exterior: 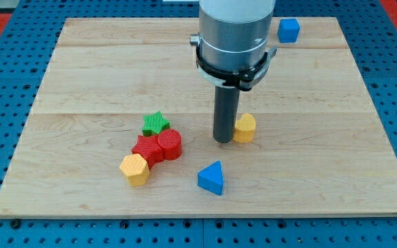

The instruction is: Slide the yellow heart towards the green circle

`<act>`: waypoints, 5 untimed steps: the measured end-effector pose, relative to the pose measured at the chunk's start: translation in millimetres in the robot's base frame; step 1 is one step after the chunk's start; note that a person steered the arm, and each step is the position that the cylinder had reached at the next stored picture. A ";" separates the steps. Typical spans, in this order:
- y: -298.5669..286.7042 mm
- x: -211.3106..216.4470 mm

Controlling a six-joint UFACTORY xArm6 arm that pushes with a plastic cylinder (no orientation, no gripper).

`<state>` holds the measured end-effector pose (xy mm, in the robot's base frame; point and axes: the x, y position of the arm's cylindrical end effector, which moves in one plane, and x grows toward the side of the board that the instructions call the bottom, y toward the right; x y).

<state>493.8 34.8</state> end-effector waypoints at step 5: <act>59.4 -41.0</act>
<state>452.9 94.2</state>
